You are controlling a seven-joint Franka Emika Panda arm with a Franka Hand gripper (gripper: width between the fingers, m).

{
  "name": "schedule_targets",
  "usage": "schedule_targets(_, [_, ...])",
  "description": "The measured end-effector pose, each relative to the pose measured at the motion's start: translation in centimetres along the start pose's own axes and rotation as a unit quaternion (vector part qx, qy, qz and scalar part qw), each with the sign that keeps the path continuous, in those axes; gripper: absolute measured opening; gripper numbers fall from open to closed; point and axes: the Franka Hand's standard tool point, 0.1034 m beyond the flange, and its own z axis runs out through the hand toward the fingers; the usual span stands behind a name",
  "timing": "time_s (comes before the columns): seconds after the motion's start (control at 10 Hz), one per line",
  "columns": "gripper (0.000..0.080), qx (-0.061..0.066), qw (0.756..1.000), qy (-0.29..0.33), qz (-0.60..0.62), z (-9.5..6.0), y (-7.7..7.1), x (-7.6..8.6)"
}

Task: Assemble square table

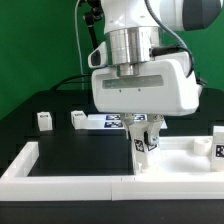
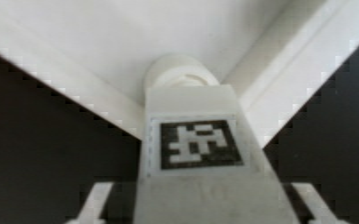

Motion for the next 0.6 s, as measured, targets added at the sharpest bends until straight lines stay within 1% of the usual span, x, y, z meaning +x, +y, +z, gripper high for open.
schedule_targets(0.1, [0.0291,0.013,0.997,-0.005,0.070,0.04,0.14,-0.02])
schedule_targets(0.2, [0.0291,0.015,0.992,-0.008,0.126,0.06,0.19,-0.16])
schedule_targets(0.5, [0.0292,0.010,0.969,-0.006,0.245,0.11,0.21,-0.77])
schedule_targets(0.6, [0.0292,0.010,0.958,-0.009,0.286,0.13,0.19,-0.90])
